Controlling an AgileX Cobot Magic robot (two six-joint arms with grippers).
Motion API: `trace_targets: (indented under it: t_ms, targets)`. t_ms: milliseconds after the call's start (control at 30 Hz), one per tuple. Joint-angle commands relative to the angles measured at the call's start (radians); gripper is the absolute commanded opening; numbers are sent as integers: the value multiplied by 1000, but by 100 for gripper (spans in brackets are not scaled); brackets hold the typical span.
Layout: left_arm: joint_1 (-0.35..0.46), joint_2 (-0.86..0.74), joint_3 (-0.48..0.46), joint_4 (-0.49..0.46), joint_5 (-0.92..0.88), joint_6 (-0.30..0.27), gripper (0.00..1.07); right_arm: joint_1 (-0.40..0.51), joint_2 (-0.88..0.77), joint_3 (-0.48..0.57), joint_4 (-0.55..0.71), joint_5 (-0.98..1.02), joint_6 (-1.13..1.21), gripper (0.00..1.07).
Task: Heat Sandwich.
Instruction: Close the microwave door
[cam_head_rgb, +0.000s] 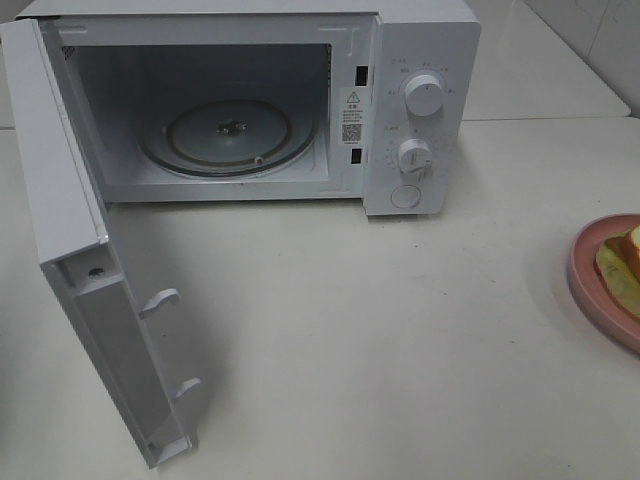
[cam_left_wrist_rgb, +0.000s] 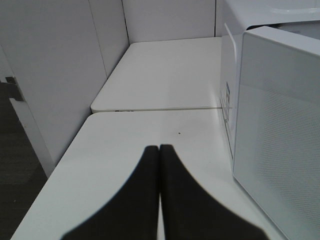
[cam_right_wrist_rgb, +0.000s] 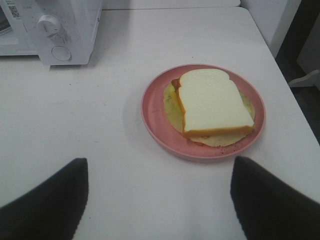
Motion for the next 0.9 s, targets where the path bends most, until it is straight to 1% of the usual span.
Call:
trace_targets:
  t_ms: [33,133,167,233,267,300,333,400,433,467,533,567,600,633,667,767,833,900]
  targets:
    - [-1,103,1,21,-126,-4,0,-8,-26,2,2,-10,-8,75]
    - [-1,166,-6,42,-165,-13,0,-8,-26,2,2,-10,-8,75]
    - [-1,216,-18,71,-192,-45,0,-8,-26,2,2,-10,-8,75]
    - [-1,260,-32,128,-213,-89,0,-8,-26,2,2,-10,-8,75]
    - [-1,260,-32,128,-213,-89,0,-8,-26,2,2,-10,-8,75]
    - [-1,282,-40,169,-224,-113,0,-8,-26,2,2,-10,-8,75]
    - [-1,325,-50,248,-248,-165,0,-8,-26,2,2,-10,-8,75]
    - [-1,361,-57,323,-279,-219,0,-8,-26,2,2,-10,-8,75]
    - [-1,361,-57,323,-279,-219,0,-8,-26,2,2,-10,-8,75]
    - [-1,394,-62,391,-322,-275,0,-8,-26,2,2,-10,-8,75]
    - [-1,427,-64,457,-383,-320,0,-8,-26,2,2,-10,-8,75]
    - [-1,447,-64,485,-413,-333,0,-8,-26,2,2,-10,-8,75]
    - [-1,447,-64,485,-413,-333,0,-8,-26,2,2,-10,-8,75]
    - [-1,487,-64,522,-455,-349,0,-8,-26,2,2,-10,-8,75]
    - [-1,506,-64,536,-471,-355,0,-8,-26,2,2,-10,-8,75]
    - [-1,538,-73,554,-499,-368,0,-8,-26,2,2,-10,-8,75]
    - [-8,576,-102,588,-509,-400,0,-8,-26,2,2,-10,-8,75]
    - [-14,588,-110,590,-508,-401,0,-8,-26,2,2,-10,-8,75]
